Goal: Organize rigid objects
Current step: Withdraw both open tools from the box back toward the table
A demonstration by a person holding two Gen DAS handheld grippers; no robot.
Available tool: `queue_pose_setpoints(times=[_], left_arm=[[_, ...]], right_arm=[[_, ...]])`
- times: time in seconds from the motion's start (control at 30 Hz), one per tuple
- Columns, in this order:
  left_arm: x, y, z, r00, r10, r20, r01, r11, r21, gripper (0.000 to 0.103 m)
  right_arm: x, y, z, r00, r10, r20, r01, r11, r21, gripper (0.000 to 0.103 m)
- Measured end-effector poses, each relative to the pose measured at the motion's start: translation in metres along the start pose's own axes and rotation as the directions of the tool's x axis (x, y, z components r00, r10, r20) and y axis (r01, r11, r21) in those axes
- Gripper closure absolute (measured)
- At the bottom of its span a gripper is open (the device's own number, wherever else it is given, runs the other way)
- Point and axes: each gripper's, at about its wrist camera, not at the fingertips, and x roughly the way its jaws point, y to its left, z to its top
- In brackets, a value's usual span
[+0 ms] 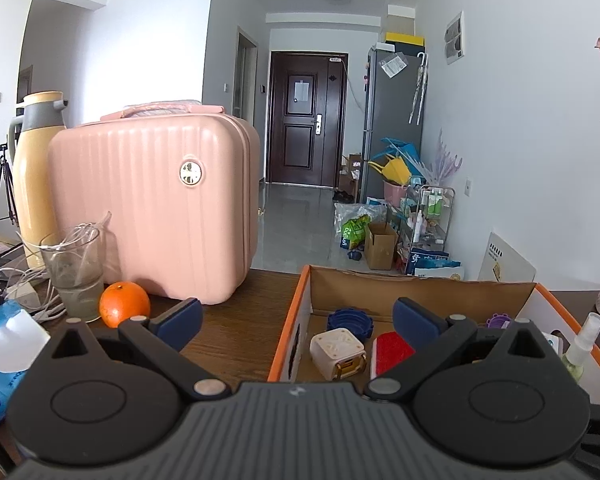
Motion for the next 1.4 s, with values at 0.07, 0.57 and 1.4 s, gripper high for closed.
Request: queue_pose_setpoints(times=[0.07,0.57,1.4], left_arm=[[-0.006,0.001,-0.002,1.0,0.001,0.005,-0.001,1.0,0.002,0.0],[-0.049,0.019,-0.018,1.0,0.007,-0.002,-0.007,1.0,0.001,0.0],[-0.133,0.028,-0.068,0.995,-0.048,-0.09,0.052,0.998,0.045,0.0]], right_arm=[[-0.006,0.001,-0.002,1.0,0.0,0.001,0.0,1.0,0.001,0.0],[-0.051,0.004,-0.018,0.999,-0.031,-0.033,0.03,0.999,-0.021,0.0],[-0.129,0.013,-0.05,0.988,0.03,-0.155,-0.041,0.997,-0.072,0.0]])
